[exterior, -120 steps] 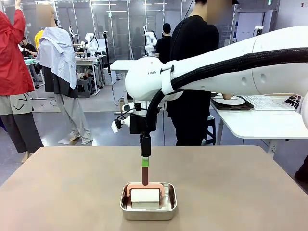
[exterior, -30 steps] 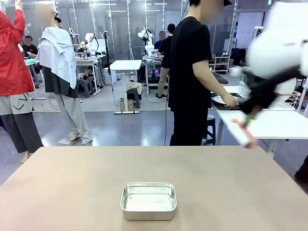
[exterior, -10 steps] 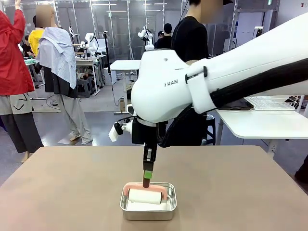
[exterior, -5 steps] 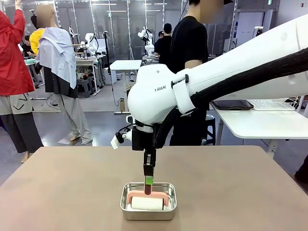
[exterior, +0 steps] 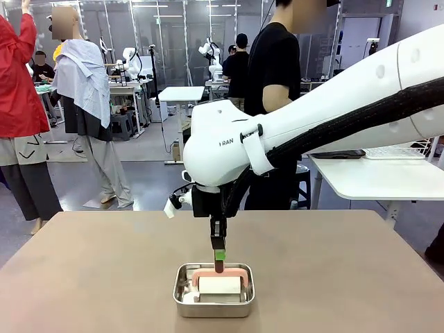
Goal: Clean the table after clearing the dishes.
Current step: Place the Lint Roller back on top of the Airtight Container.
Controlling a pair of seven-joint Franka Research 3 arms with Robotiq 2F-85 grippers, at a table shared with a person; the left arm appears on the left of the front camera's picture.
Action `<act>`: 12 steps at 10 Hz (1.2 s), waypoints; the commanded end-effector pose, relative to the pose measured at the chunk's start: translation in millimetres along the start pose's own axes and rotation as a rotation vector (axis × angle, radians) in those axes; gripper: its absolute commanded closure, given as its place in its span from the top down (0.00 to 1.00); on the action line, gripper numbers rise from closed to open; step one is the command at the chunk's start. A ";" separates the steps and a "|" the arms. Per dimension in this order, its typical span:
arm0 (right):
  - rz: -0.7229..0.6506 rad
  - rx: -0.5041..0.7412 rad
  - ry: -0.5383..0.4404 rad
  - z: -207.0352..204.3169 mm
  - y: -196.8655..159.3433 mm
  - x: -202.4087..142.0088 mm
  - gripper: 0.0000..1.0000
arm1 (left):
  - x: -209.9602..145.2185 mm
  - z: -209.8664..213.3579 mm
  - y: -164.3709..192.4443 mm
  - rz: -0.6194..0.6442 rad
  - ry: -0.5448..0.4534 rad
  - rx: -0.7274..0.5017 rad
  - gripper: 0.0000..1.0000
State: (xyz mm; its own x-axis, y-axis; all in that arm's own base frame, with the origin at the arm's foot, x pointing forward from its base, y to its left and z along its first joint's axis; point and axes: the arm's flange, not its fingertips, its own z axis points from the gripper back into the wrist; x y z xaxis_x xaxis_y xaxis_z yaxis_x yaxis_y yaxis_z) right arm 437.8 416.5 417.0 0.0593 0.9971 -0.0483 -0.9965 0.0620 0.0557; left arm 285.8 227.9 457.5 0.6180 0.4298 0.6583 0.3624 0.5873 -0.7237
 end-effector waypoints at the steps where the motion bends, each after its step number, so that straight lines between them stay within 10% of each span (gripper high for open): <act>1: -0.049 -0.082 -0.057 -6.5 -5.7 5.8 0.22 | 1.1 2.7 -0.4 0.000 0.000 -0.008 1.00; 5: -0.073 -0.082 -0.072 -36.1 -16.5 9.3 0.22 | 1.1 2.7 -0.4 0.000 0.000 -0.008 1.00; 12: -0.091 -0.240 -0.112 7.1 -13.4 -6.0 1.00 | 1.1 2.7 -0.4 0.000 0.000 -0.008 1.00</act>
State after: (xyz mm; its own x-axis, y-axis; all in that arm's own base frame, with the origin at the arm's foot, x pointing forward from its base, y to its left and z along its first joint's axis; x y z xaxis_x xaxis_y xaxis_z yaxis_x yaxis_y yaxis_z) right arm 463.0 417.4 421.7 0.1198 0.9909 0.0621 -0.9821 0.1274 -0.1386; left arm 285.8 227.9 457.5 0.6180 0.4298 0.6583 0.3624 0.5873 -0.7237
